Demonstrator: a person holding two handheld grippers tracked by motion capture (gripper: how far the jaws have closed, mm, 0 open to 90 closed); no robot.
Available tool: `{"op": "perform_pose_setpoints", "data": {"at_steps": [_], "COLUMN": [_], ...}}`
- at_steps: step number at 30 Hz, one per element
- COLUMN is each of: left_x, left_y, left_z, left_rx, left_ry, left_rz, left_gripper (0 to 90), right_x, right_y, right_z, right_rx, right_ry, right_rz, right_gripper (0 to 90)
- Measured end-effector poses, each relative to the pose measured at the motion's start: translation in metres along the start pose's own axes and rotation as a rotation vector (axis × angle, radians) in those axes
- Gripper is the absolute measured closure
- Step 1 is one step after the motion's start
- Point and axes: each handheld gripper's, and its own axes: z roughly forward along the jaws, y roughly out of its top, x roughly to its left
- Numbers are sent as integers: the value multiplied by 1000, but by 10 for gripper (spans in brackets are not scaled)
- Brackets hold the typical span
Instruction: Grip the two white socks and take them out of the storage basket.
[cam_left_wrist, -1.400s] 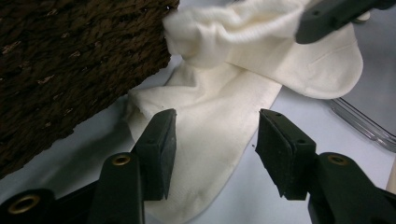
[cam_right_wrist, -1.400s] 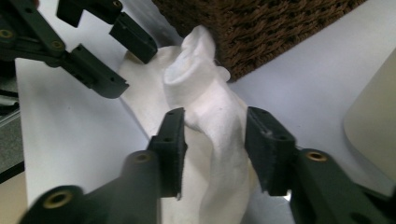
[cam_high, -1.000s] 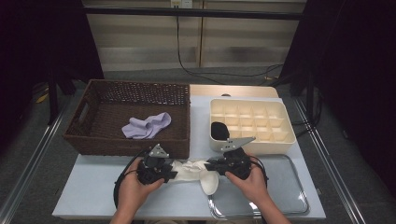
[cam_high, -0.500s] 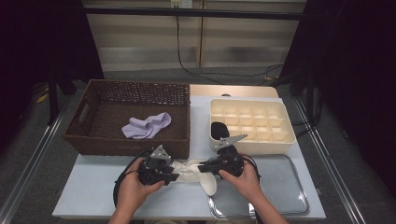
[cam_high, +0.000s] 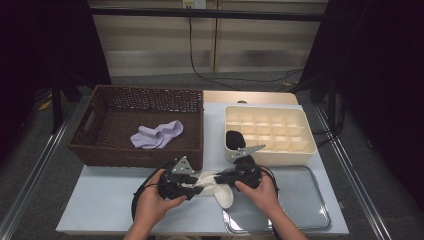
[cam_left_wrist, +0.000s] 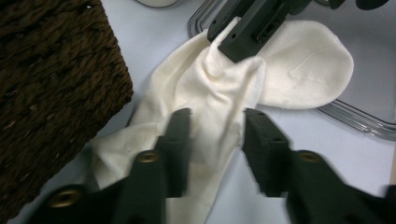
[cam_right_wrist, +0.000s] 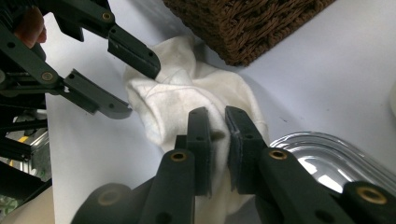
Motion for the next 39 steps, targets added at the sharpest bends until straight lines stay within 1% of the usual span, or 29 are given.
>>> {"op": "perform_pose_setpoints", "data": {"at_steps": [1,2,3,4,5,6,8,9,10,11,12,14,18,21,22,24,26,27,30,32,36,38,39], "left_x": [0,1,1,1,2,2,3,4,5,6,7,9,13,16,16,17,19,20,22,24,26,26,27], "left_y": [-1,-1,-1,-1,-1,0,2,3,3,4,4,5,8,9,10,11,11,11,12,12,10,11,11], "left_z": [3,4,5,6,6,6,4,3,2,1,0,-1,-4,-5,-5,-7,-8,-8,-9,-8,-8,-9,-10], "left_rx": [-7,4,23,31,36,39,33,30,21,12,11,2,-9,-29,-37,-41,-44,-44,-65,-69,-85,-83,-85], "left_ry": [-12,-22,-30,-31,-35,-36,-35,-38,-31,-34,-39,-35,-41,-39,-39,-38,-42,-42,-44,-45,-40,-40,-35], "left_rz": [-8,-4,-21,-26,-23,-51,-79,-84,-101,-119,-125,-136,-170,-185,-192,-195,-200,-203,-219,-227,-248,-254,-256], "left_gripper": [673,701,737,763,791,826,838,840,843,846,847,848,850,850,850,850,850,850,850,850,850,850,850], "right_x": [1,1,1,2,2,3,5,6,6,7,9,11,15,14,12,8,4,2,-3,-7,-9,-8,-7], "right_y": [0,-1,-1,-2,-2,-3,-5,-7,-8,-10,-13,-17,-30,-37,-40,-45,-49,-49,-52,-53,-53,-52,-51], "right_z": [0,0,-1,-2,-2,-4,-10,-13,-16,-21,-25,-31,-44,-46,-46,-45,-46,-48,-52,-55,-57,-59,-60], "right_rx": [2,-1,-6,-9,-13,-16,-21,-26,-30,-35,-36,-36,-35,-19,-13,-5,-3,-9,-26,-32,-56,-67,-73], "right_ry": [-6,-7,-10,-15,-22,-30,-52,-57,-59,-65,-64,-69,-86,-106,-115,-115,-131,-140,-168,-174,-210,-213,-222], "right_rz": [1,-2,1,2,2,-3,-12,-14,-17,-15,-17,-23,-22,-27,-28,-6,3,9,23,36,49,48,46], "right_gripper": [777,766,747,716,688,662,624,618,598,580,576,554,538,537,546,569,571,571,571,577,574,570,568]}}
